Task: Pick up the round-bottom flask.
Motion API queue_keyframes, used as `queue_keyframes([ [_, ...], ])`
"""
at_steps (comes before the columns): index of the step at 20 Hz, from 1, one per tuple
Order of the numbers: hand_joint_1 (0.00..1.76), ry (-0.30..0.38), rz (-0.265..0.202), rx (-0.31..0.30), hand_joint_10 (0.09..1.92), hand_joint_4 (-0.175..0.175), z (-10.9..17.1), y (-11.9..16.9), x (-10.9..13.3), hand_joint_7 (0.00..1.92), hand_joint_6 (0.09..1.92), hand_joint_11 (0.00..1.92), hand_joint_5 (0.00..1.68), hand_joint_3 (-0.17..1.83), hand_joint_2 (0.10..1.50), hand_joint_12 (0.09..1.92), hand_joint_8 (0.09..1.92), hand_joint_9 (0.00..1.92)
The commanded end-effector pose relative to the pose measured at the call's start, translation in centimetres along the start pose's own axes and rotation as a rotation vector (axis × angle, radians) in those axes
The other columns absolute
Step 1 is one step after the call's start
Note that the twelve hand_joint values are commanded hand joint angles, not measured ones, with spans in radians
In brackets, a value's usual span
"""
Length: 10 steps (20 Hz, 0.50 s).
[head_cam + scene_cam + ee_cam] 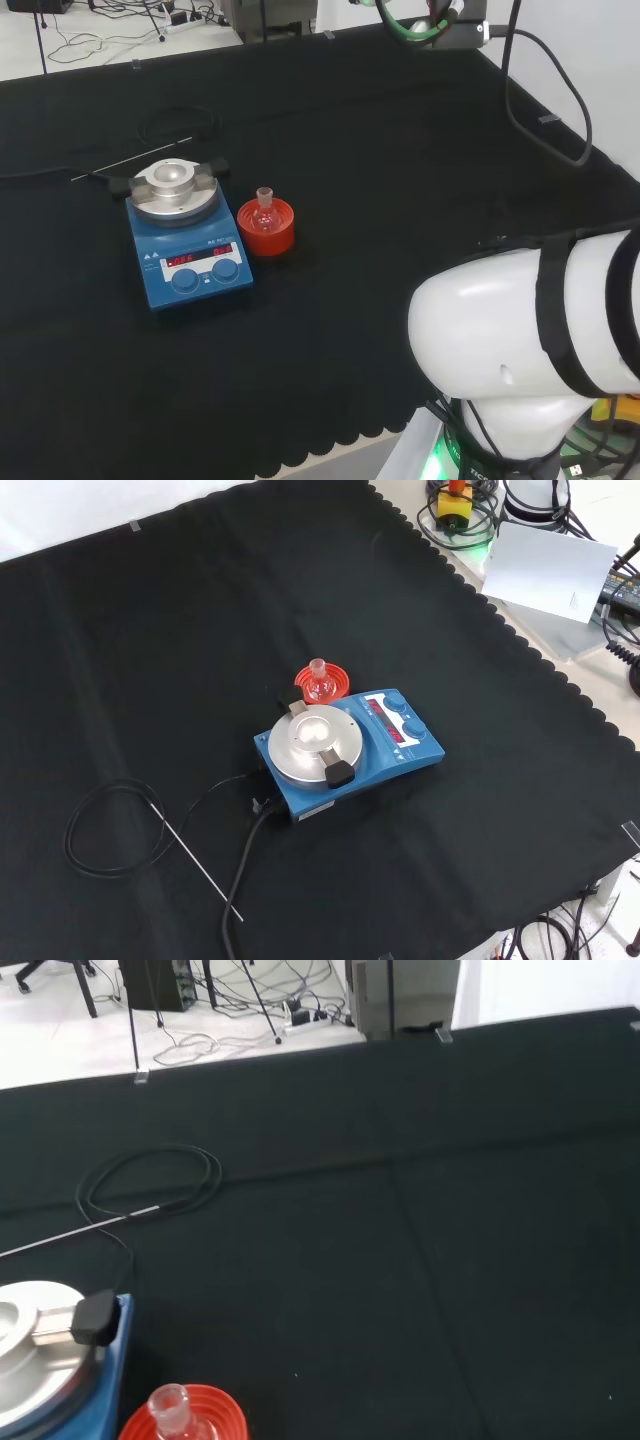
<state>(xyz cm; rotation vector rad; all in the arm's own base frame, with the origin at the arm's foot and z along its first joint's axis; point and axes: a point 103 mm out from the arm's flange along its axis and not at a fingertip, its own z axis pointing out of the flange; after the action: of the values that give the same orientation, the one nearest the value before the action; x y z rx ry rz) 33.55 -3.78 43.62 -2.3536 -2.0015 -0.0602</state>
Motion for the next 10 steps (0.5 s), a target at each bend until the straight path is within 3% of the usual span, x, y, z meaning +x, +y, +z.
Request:
queue_keyframes([
  [1,0.39,0.050,0.033,0.042,0.72,-0.029,5.2,4.4,-3.8,0.21,0.16,0.00,0.47,0.22,1.18,1.40,0.65,0.33],
  [10,0.55,0.135,0.032,0.096,0.73,-0.032,13.7,8.9,-5.8,0.22,0.16,0.01,0.49,0.20,1.07,1.43,0.67,0.37],
])
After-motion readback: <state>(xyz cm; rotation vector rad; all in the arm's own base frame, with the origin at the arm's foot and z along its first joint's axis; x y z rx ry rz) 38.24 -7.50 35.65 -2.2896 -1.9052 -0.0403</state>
